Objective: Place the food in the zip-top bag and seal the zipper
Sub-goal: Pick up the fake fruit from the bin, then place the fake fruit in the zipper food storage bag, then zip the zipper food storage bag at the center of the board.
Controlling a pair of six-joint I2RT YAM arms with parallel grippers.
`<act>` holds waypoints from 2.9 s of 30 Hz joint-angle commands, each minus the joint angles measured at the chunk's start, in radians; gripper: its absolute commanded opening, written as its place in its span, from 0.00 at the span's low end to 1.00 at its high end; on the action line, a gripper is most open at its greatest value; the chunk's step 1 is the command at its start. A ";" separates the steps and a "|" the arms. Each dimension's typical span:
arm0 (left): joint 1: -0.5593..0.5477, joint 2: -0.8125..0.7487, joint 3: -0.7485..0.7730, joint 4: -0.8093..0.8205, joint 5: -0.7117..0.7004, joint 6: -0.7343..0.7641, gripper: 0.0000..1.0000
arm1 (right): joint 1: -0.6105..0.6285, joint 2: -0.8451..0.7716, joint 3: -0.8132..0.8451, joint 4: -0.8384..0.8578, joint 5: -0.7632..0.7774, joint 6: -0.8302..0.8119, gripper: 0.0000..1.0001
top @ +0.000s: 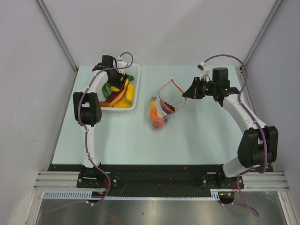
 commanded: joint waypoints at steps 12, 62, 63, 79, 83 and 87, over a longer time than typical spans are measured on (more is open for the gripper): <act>-0.032 -0.295 0.089 -0.007 0.203 -0.203 0.37 | 0.034 -0.118 0.016 0.016 -0.038 0.105 0.00; -0.517 -0.527 -0.170 -0.211 0.241 -0.539 0.95 | 0.108 -0.256 -0.101 0.094 0.059 0.206 0.00; -0.517 -0.530 -0.161 -0.205 0.237 -0.538 0.96 | 0.109 -0.260 -0.103 0.094 0.059 0.203 0.00; -0.472 -0.383 0.069 -0.088 0.263 -0.628 0.94 | 0.152 -0.310 -0.162 0.113 0.076 0.188 0.00; -0.491 -0.364 0.026 -0.023 0.320 -0.702 0.89 | 0.165 -0.313 -0.173 0.134 0.094 0.188 0.00; -0.505 -0.344 -0.007 -0.055 0.307 -0.705 0.86 | 0.183 -0.313 -0.178 0.163 0.122 0.197 0.00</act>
